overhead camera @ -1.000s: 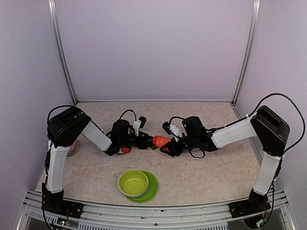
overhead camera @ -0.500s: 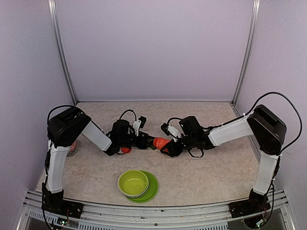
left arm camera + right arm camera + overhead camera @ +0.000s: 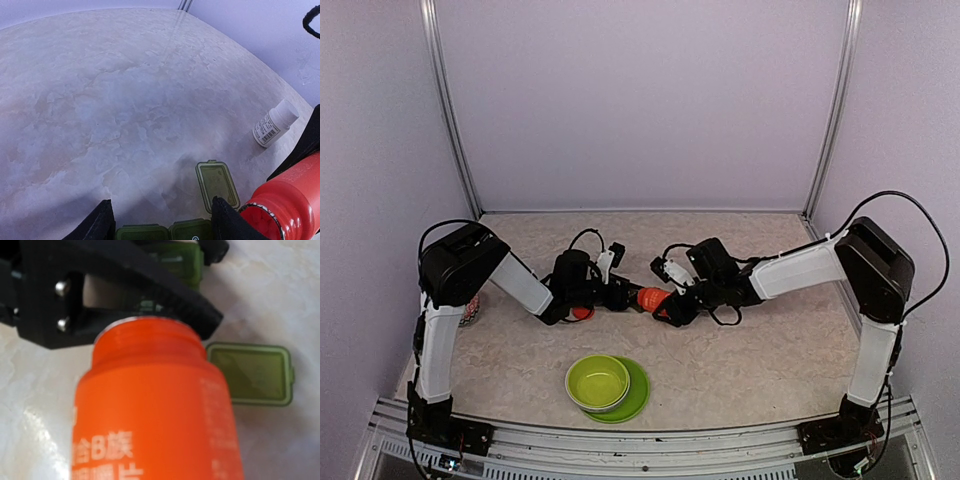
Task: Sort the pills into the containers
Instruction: Pour the pill into the compartment of the pill container.
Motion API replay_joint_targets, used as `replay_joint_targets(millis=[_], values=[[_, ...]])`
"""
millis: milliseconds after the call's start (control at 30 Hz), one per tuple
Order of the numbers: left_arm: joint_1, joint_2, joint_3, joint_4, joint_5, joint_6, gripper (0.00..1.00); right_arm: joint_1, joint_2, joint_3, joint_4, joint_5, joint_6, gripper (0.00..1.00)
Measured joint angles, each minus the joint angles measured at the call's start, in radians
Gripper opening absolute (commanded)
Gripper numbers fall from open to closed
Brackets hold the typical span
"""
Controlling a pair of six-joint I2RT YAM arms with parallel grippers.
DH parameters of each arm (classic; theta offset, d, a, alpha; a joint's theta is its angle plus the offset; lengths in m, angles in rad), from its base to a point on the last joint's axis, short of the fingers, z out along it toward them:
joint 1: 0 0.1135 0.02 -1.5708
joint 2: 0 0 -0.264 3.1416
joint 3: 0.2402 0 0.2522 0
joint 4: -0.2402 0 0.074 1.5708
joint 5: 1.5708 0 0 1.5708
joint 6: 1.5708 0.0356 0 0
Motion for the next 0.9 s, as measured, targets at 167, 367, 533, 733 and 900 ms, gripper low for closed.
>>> replay_joint_targets(millis=[167, 367, 533, 733, 900], values=[[0.000, 0.000, 0.000, 0.000, 0.000, 0.000, 0.64, 0.010, 0.000, 0.015, -0.035, 0.018, -0.004, 0.42], [0.000, 0.000, -0.001, 0.003, 0.001, -0.001, 0.64, 0.015, 0.000, 0.047, -0.089, 0.045, -0.004, 0.42], [0.000, 0.000, -0.002, 0.005, 0.003, -0.001, 0.64, 0.015, 0.000, 0.071, -0.135, 0.061, -0.005, 0.42], [0.000, 0.000, -0.003, 0.006, 0.003, -0.001, 0.64, 0.016, 0.001, 0.097, -0.179, 0.067, -0.007, 0.42], [0.000, 0.000, -0.003, 0.007, 0.003, -0.001, 0.64, 0.016, 0.002, 0.106, -0.208, 0.073, -0.008, 0.42]])
